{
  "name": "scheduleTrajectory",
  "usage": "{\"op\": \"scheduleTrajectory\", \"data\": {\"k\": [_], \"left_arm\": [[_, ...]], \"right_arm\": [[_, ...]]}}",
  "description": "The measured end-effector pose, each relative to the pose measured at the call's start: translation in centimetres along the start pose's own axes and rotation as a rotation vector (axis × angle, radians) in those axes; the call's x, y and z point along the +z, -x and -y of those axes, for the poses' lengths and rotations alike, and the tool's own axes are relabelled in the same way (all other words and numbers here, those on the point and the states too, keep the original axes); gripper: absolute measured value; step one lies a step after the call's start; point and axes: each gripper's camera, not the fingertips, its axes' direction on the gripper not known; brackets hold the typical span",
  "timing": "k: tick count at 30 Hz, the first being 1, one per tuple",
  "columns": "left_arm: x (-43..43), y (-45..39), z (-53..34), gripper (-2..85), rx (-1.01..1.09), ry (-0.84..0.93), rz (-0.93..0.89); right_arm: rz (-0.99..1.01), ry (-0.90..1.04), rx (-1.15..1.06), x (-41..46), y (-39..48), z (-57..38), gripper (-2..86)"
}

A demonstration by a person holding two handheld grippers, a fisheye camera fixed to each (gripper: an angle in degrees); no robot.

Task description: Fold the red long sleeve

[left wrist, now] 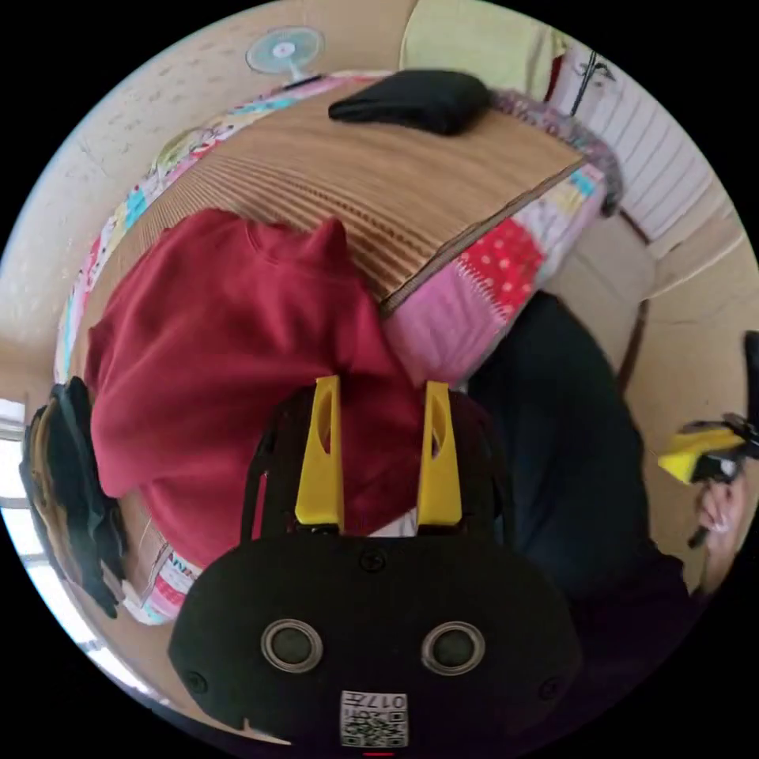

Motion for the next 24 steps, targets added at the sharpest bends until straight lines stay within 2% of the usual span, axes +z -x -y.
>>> {"op": "scheduleTrajectory", "data": {"k": [2,4,6,7,9,10,11,12,15,19,22,24], "left_arm": [[-1.0,-0.5,-1.8,10.6,-0.013,-0.039,0.052],[-3.6,1.4,-4.7,3.4,-0.054,-0.146,-0.047],[-8.6,7.9,-9.8,1.9,-0.156,-0.374,-0.386],[-10.1,10.0,-11.2,1.6,-0.182,-0.445,-0.476],[-15.3,18.9,-16.9,0.9,-0.331,-0.689,-0.855],[-16.5,20.8,-18.3,0.7,-0.356,-0.753,-0.937],[-19.3,24.3,-21.1,0.4,-0.378,-0.898,-1.033],[-22.5,26.9,-23.8,0.2,-0.349,-1.020,-1.040],[-30.0,30.6,-28.8,0.0,-0.230,-1.175,-0.946],[-35.6,32.5,-32.5,0.2,-0.015,-1.304,-0.963],[-37.0,34.1,-33.7,0.2,0.114,-1.376,-1.139],[-36.0,35.2,-33.0,0.2,0.205,-1.395,-1.390]], "right_arm": [[0.007,-0.021,0.012,-1.0,-0.6,-1.9,0.4],[0.013,-0.039,0.009,-2.0,-1.1,-3.8,0.4],[0.028,-0.060,-0.030,-3.1,-1.5,-5.9,0.7],[0.030,-0.066,-0.040,-3.3,-1.6,-6.3,0.8],[0.038,-0.093,-0.096,-4.0,-1.5,-7.1,1.5],[0.041,-0.103,-0.121,-4.1,-1.3,-7.1,1.8],[0.038,-0.120,-0.162,-4.1,-0.7,-6.9,2.5],[0.024,-0.131,-0.200,-3.9,0.2,-6.3,3.3],[0.005,-0.130,-0.352,-2.3,4.8,-4.1,6.0],[0.061,-0.136,-0.605,0.5,12.6,-2.3,8.1],[0.111,-0.097,-0.732,3.9,17.3,-1.4,9.2],[0.180,-0.042,-0.797,7.1,19.6,-1.3,10.0]]}}
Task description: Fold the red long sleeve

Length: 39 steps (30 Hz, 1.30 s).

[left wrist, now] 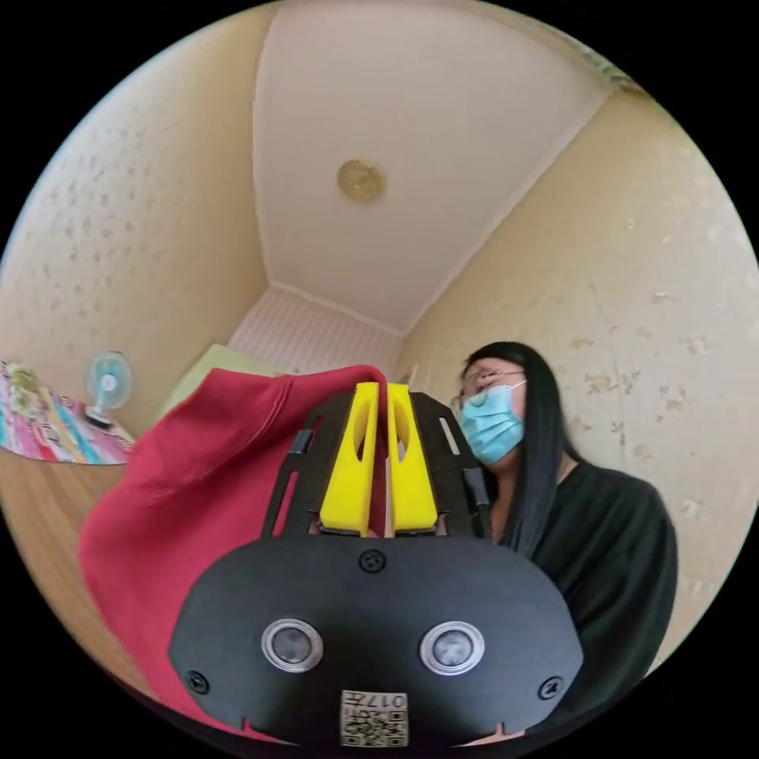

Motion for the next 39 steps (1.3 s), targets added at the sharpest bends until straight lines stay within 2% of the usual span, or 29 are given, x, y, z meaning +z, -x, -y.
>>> {"op": "scheduleTrajectory", "data": {"k": [1,3,4,6,8,13,16,17,20,22,24,27,30,33,37,39], "left_arm": [[-0.1,0.6,-0.1,0.2,-0.023,-0.020,-0.068],[0.3,3.1,-1.0,0.1,-0.121,-0.085,-0.346],[0.7,3.6,-1.3,0.1,-0.135,-0.105,-0.421],[3.5,5.0,-3.4,0.0,-0.183,-0.176,-0.741],[5.8,5.0,-4.7,0.0,-0.231,-0.193,-0.834],[10.9,3.5,-6.0,0.0,-0.304,-0.077,-0.937],[11.2,2.4,-5.4,0.0,-0.284,-0.036,-0.937],[10.5,2.0,-4.9,0.1,-0.261,-0.020,-0.899],[6.7,0.3,-3.1,0.1,-0.174,-0.008,-0.727],[3.3,-0.9,-1.9,0.1,-0.110,-0.022,-0.551],[-1.0,-2.4,-0.6,-0.1,-0.052,-0.026,-0.236],[-2.9,-3.9,1.1,-0.5,-0.033,0.091,0.024],[-1.6,-6.9,1.6,-0.6,0.064,0.176,0.275],[0.3,-9.2,1.1,-0.6,0.133,0.127,0.492],[2.5,-10.4,0.8,-0.6,0.198,0.009,0.565],[4.5,-10.2,1.6,-0.7,0.210,-0.055,0.673]], "right_arm": [[0.015,0.014,-0.008,1.0,0.2,0.1,10.2],[0.066,0.074,-0.004,5.0,0.8,-0.1,12.1],[0.089,0.085,0.001,6.0,0.9,-0.3,12.8],[0.222,0.105,0.036,9.2,1.0,-1.6,15.4],[0.304,0.094,0.047,10.6,1.1,-2.6,16.6],[0.362,0.034,-0.005,11.6,3.4,-3.0,18.0],[0.363,0.034,-0.006,10.7,4.6,-2.8,12.5],[0.346,-0.009,-0.009,9.3,5.0,-3.0,5.9],[0.231,-0.221,0.046,2.8,6.2,-3.8,4.5],[0.165,-0.358,0.028,-2.0,8.2,-4.0,4.1],[0.064,-0.515,-0.061,-7.8,12.9,-3.8,4.0],[-0.023,-0.623,-0.230,-12.2,20.1,-2.1,4.0],[-0.143,-0.663,-0.350,-13.1,26.8,-0.1,4.1],[-0.213,-0.741,-0.475,-12.8,32.1,0.5,4.3],[-0.377,-0.831,-0.544,-12.2,36.1,0.9,4.4],[-0.500,-0.830,-0.575,-11.1,36.9,2.2,4.4]]}}
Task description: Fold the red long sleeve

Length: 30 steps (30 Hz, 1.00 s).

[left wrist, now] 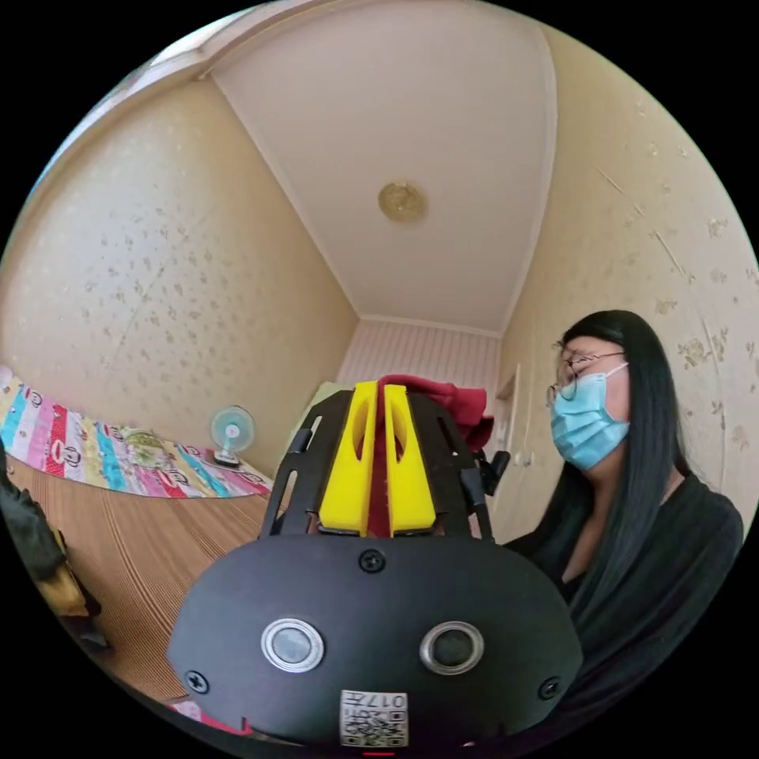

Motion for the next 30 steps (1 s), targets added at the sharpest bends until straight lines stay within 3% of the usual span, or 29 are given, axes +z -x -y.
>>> {"op": "scheduleTrajectory", "data": {"k": [4,7,10,12,14,15,17,21,27,30], "left_arm": [[5.5,0.9,1.8,-0.7,0.055,-0.025,0.293],[14.1,6.1,3.3,-0.5,0.085,0.092,0.528],[24.2,15.7,3.5,0.3,0.107,0.273,0.747],[31.6,25.1,0.9,1.8,0.127,0.463,0.949],[34.8,30.6,-2.3,2.1,0.070,0.656,1.068],[35.6,32.8,-5.0,2.2,0.042,0.764,1.077],[35.1,33.8,-9.6,2.6,0.033,0.835,1.008],[29.8,33.2,-20.9,4.7,-0.086,0.956,0.896],[24.0,25.9,-29.0,6.4,-0.132,1.035,0.896],[22.9,24.6,-31.9,4.8,-0.194,1.135,0.960]], "right_arm": [[-0.136,0.130,-0.072,5.6,-1.1,-0.5,4.4],[-0.245,0.295,-0.081,14.0,-5.4,-3.2,4.7],[-0.311,0.519,-0.049,25.2,-13.4,-8.4,5.7],[-0.341,0.791,0.072,35.5,-22.2,-15.2,7.5],[-0.354,0.997,0.216,40.0,-27.3,-20.7,7.6],[-0.307,1.019,0.287,40.4,-28.7,-23.3,7.6],[-0.183,1.023,0.316,39.4,-28.6,-26.6,7.7],[-0.124,1.220,0.322,33.5,-25.8,-36.6,8.7],[-0.157,1.456,0.463,22.7,-23.8,-45.8,9.3],[-0.236,1.426,0.357,18.8,-24.0,-44.2,5.1]]}}
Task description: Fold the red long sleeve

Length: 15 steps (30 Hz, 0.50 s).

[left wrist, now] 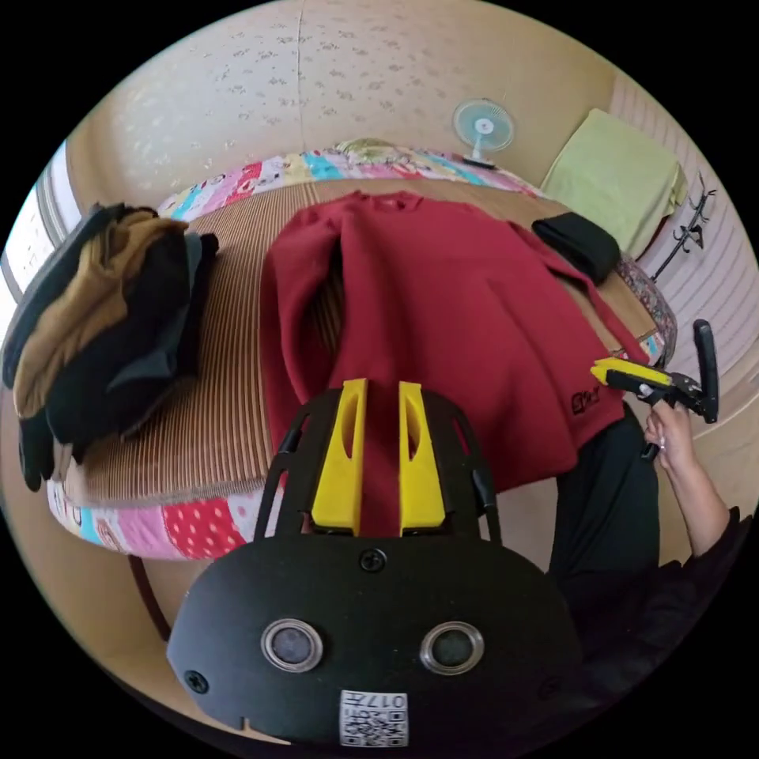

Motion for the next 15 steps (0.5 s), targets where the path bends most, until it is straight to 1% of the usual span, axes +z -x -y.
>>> {"op": "scheduleTrajectory", "data": {"k": [2,4,6,7,8,9,10,12,13,14,15], "left_arm": [[0.3,-0.2,-0.9,2.6,0.002,0.025,-0.066],[-0.8,-0.3,-0.9,1.3,0.042,0.037,-0.088],[-2.8,0.7,-0.9,0.5,-0.002,0.052,-0.161],[-3.4,1.2,-1.0,0.3,-0.027,0.047,-0.189],[-4.2,2.1,-1.3,-0.1,-0.075,0.051,-0.239],[-4.7,2.7,-1.7,-0.3,-0.096,0.071,-0.295],[-4.8,3.0,-1.9,-0.3,-0.106,0.084,-0.324],[-5.2,4.0,-3.1,-0.4,-0.159,0.121,-0.405],[-5.3,4.2,-3.4,-0.4,-0.170,0.126,-0.426],[-5.7,4.4,-4.0,-0.4,-0.181,0.124,-0.485],[-6.3,4.4,-4.4,-0.5,-0.181,0.116,-0.550]], "right_arm": [[0.020,0.073,0.053,-1.5,-2.4,0.1,3.7],[0.105,0.080,0.189,-3.9,-6.7,0.2,3.9],[0.383,-0.098,0.413,-8.2,-14.8,-1.1,4.9],[0.464,-0.147,0.482,-8.9,-17.1,-1.6,5.3],[0.619,-0.240,0.637,-9.8,-21.7,-2.7,5.8],[0.766,-0.291,0.825,-9.5,-25.9,-4.0,6.2],[0.827,-0.296,0.916,-9.1,-27.6,-4.5,6.6],[1.071,-0.357,1.140,-7.3,-31.9,-5.0,8.7],[1.128,-0.363,1.177,-6.7,-32.6,-4.8,9.4],[1.218,-0.366,1.240,-5.5,-33.7,-4.0,10.8],[1.264,-0.365,1.291,-4.6,-34.7,-3.0,11.9]]}}
